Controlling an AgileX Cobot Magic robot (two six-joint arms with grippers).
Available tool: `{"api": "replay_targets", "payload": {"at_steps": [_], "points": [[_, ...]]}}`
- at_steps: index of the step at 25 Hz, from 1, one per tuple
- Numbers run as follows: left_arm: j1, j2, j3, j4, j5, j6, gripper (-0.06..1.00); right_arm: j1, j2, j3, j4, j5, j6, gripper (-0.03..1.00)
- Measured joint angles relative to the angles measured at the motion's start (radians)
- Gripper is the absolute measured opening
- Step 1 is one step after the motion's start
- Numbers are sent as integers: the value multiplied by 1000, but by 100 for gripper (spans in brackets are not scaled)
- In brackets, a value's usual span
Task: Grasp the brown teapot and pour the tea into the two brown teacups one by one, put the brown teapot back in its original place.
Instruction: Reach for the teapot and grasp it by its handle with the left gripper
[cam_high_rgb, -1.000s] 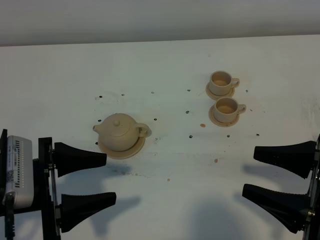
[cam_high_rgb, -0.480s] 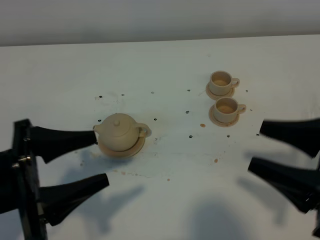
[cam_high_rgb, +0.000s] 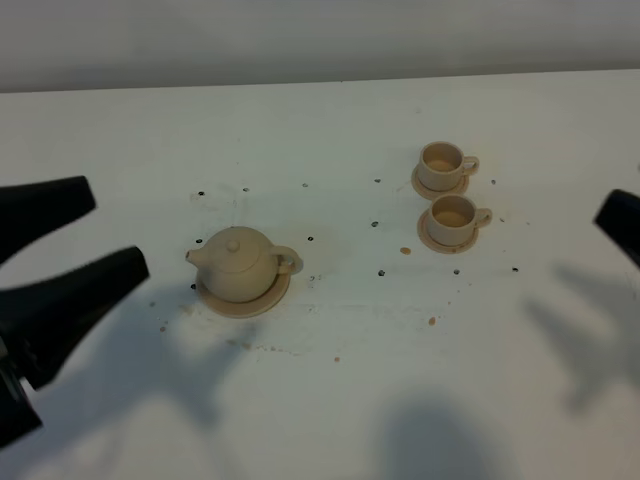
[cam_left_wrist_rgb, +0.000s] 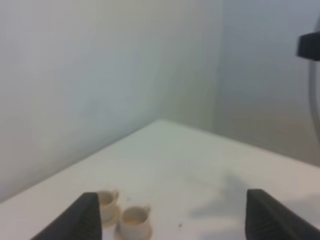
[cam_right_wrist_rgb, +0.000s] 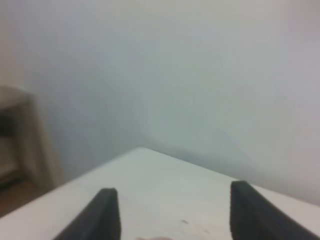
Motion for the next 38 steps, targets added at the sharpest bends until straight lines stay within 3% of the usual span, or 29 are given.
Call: {"api": "replay_targets", "payload": {"at_steps": [5, 8, 10, 14, 22, 26, 32, 38], "points": [[0, 31, -160, 321, -23, -316, 55, 0, -100, -4, -224, -57, 263, 37], [0, 77, -238, 443, -21, -471, 53, 0, -136, -4, -371, -55, 397, 30], [0, 113, -274, 480, -12, -527, 52, 0, -156, -4, -462, -51, 465, 27], [0, 175, -304, 496, -1, -594, 49, 0, -218, -5, -650, -17, 566, 21], [0, 246, -304, 489, -24, -628, 40, 4, -324, -76, -1080, 203, 939, 12], [0, 273, -304, 455, -47, -630, 39, 20, -360, -76, -1228, 310, 1069, 9], [-18, 312, -304, 454, -91, -630, 34, 20, -488, -42, -1276, 315, 1091, 7], [-104, 358, -304, 453, -159, -631, 33, 20, -536, 7, -1270, 357, 1098, 7]]}}
